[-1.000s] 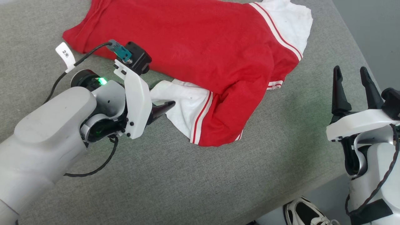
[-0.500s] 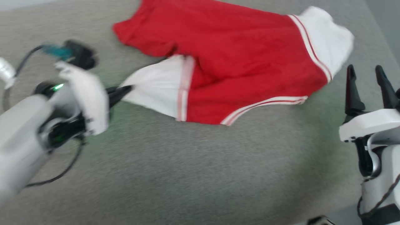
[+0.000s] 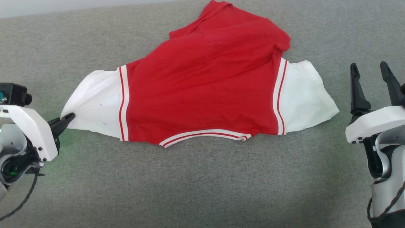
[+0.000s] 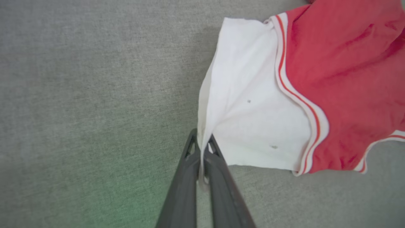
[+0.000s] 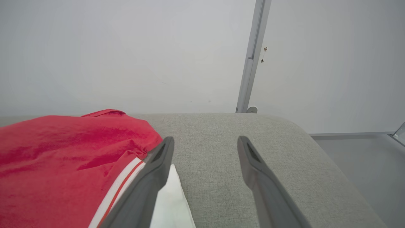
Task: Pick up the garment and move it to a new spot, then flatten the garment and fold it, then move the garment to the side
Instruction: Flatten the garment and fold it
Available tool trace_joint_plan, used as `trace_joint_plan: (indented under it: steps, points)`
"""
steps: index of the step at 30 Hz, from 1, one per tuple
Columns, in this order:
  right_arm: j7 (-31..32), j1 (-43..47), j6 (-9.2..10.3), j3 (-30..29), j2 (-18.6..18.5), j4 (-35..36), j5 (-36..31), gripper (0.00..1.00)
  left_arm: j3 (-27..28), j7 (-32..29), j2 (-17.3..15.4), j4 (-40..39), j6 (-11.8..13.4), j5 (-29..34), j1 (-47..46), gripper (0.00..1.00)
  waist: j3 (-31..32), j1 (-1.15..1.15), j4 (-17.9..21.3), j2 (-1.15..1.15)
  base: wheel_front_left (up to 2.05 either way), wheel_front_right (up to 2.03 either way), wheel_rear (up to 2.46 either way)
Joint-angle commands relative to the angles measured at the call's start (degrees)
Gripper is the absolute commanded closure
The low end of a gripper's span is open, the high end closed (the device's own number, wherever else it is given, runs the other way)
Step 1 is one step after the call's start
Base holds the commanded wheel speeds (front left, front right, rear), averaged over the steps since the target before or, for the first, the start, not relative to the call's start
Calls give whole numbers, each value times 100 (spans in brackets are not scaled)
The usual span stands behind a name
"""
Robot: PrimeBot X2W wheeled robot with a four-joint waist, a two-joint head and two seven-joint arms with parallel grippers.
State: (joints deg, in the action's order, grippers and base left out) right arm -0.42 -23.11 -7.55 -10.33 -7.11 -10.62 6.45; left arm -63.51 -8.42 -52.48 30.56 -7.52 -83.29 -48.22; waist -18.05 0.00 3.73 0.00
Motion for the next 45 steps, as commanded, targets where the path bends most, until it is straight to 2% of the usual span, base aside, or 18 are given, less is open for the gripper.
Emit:
trace_joint_plan:
  steps: [1, 3, 4, 6, 7, 8, 12, 15, 17, 20, 23, 27, 30, 34, 37, 41, 45]
  points:
    - [31, 52, 13, 19, -28, 63, -31, 0, 27, 63, 38, 59, 12, -88, 74, 100, 20, 0, -34, 0, 0, 0, 0]
    - [127, 87, 13, 56, -78, 142, -41, 0, -7, 170, 185, 143, 12, -19, 97, 100, 29, 0, -48, 0, 0, 0, 0]
    - [141, 106, 13, 66, -94, 169, -40, 0, -13, 227, 221, 163, 12, 5, 106, 90, 38, 0, -49, 0, 0, 0, 0]
    - [202, 130, 12, 116, -126, 210, -42, 0, -12, 356, 290, 211, 12, 21, 137, 50, 66, 0, -51, 0, 0, 0, 0]
    - [245, 138, 13, 166, -142, 224, -46, 0, -22, 452, 307, 260, 11, 76, 173, 7, 88, 0, -45, 0, 0, 0, 0]
    - [264, 154, 12, 212, -171, 234, -42, 0, -41, 560, 330, 323, 11, 130, 206, 0, 113, 0, -44, 0, 0, 0, 0]
    - [434, 274, 12, 437, -337, 282, 7, 0, -11, 1267, 459, 575, 28, 382, 366, 0, 228, 0, -56, 0, 0, 0, 0]
    - [635, 390, 12, 714, -565, 370, 83, 0, 42, 1953, 569, 708, 151, 530, 570, 0, 309, 0, -118, 0, 0, 0, 0]
    - [722, 442, 13, 804, -646, 395, 122, 0, 107, 2116, 626, 732, 200, 551, 640, 0, 333, 0, -148, 0, 0, 0, 0]
    - [1087, 635, 13, 1214, -1009, 489, 310, 0, 443, 2353, 840, 655, 389, 789, 858, 0, 397, 0, -266, 0, 0, 0, 0]
    - [1580, 825, 12, 1627, -1517, 620, 561, 0, 1509, 2366, 1138, 267, 687, 1516, 1199, 0, 428, 0, -447, 0, 0, 0, 0]
    - [2303, 1023, 13, 2191, -2293, 838, 999, 0, 2939, 2367, 1757, -543, 1056, 2863, 2167, 0, 437, 0, -692, 0, 0, 0, 0]
    - [2740, 1011, 13, 2513, -2872, 995, 1270, 0, 3826, 2369, 2271, -1150, 1143, 3795, 2860, 0, 397, 0, -848, 0, 0, 0, 0]
    - [3287, 842, 13, 2854, -3455, 1101, 1664, 0, 4702, 2369, 2947, -1745, 989, 4758, 3545, 0, 302, 0, -1064, 0, 0, 0, 0]
    - [3644, 634, 13, 3161, -3860, 1144, 1872, 0, 5153, 2369, 3388, -1951, 751, 5211, 3827, 0, 198, 0, -1213, 0, 0, 0, 0]
    - [4010, 328, 13, 3533, -4193, 1057, 2130, 0, 5528, 2370, 3767, -2018, 436, 5674, 3913, 0, 22, 0, -1368, 0, 0, 0, 0]
    - [4169, 115, 13, 3894, -4370, 764, 2258, 0, 5779, 2370, 4016, -2009, 209, 5958, 3808, 0, -160, 0, -1477, 0, 0, 0, 0]
